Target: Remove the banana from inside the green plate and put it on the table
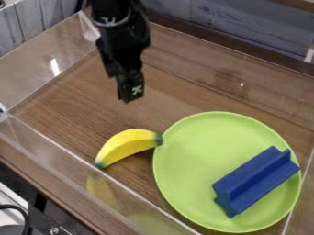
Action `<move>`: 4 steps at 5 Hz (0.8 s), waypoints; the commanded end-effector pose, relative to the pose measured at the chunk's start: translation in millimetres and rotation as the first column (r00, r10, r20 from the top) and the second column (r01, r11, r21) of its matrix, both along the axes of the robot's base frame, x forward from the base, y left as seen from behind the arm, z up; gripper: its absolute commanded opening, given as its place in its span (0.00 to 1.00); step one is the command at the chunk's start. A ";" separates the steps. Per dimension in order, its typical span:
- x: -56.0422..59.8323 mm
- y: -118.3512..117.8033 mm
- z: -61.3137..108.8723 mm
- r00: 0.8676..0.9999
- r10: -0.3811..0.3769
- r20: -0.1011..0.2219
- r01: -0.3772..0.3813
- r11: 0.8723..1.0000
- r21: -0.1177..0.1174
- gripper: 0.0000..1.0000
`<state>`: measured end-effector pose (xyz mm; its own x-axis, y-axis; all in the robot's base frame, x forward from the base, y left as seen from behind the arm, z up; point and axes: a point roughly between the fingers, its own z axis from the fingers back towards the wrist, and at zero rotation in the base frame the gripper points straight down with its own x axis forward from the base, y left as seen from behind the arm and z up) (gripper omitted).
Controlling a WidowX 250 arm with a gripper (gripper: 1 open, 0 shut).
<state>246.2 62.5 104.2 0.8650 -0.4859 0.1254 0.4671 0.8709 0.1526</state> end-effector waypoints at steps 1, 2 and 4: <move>15.6 0.1 15.0 0.989 0.133 0.068 -0.133 0.991 -0.002 1.00; 15.8 -1.5 15.7 0.981 0.176 0.080 -0.175 0.984 -0.022 1.00; 15.2 -11.3 9.2 0.970 0.231 0.079 -0.226 0.972 -0.065 1.00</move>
